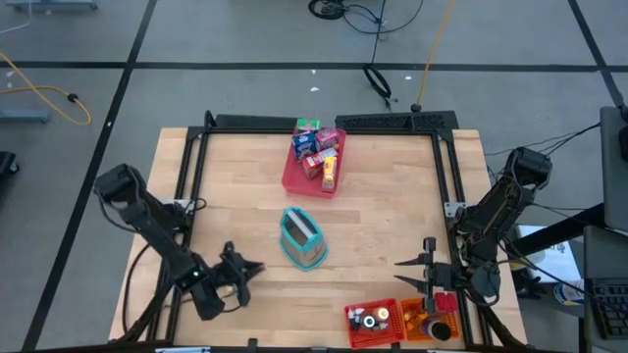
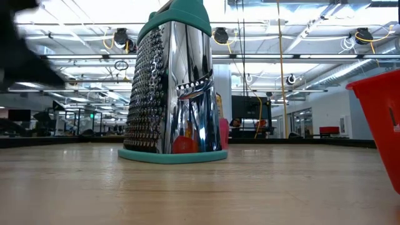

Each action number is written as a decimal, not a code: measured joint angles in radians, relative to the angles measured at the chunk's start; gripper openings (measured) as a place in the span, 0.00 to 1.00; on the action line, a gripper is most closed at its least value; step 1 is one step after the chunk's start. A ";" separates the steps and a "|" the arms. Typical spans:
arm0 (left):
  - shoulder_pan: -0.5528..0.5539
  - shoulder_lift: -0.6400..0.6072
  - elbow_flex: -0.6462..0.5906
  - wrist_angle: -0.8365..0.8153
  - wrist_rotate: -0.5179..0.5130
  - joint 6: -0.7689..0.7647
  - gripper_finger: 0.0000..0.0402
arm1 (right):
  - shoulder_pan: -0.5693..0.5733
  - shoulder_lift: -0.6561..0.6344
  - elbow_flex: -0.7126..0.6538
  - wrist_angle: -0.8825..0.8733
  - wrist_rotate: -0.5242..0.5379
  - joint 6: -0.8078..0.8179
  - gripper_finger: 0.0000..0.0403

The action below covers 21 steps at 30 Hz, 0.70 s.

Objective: Pick & Place Kitchen Items
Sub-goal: Put the blue food coloring bottle into the red bin

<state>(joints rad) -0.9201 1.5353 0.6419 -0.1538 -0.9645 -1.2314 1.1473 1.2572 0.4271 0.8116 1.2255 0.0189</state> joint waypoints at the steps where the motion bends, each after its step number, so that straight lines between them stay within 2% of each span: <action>1: 0.010 -0.007 0.014 0.074 0.008 0.108 0.07 | 0.000 0.000 0.000 0.000 0.000 0.000 0.31; 5: 0.053 -0.010 0.097 0.305 0.072 0.488 0.07 | 0.000 0.000 0.000 0.000 0.000 0.000 0.31; 8: 0.079 0.000 0.169 0.370 0.116 0.641 0.07 | 0.000 0.000 0.000 0.000 0.000 0.000 0.31; 14: 0.137 0.099 0.302 0.367 0.223 0.707 0.07 | 0.000 0.000 0.000 0.000 0.000 0.000 0.31; 21: 0.217 0.227 0.481 0.361 0.412 0.792 0.07 | 0.000 0.000 0.000 0.000 0.000 0.000 0.31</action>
<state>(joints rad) -0.7028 1.7621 1.1227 0.2068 -0.5526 -0.4396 1.1472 1.2572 0.4271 0.8116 1.2256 0.0189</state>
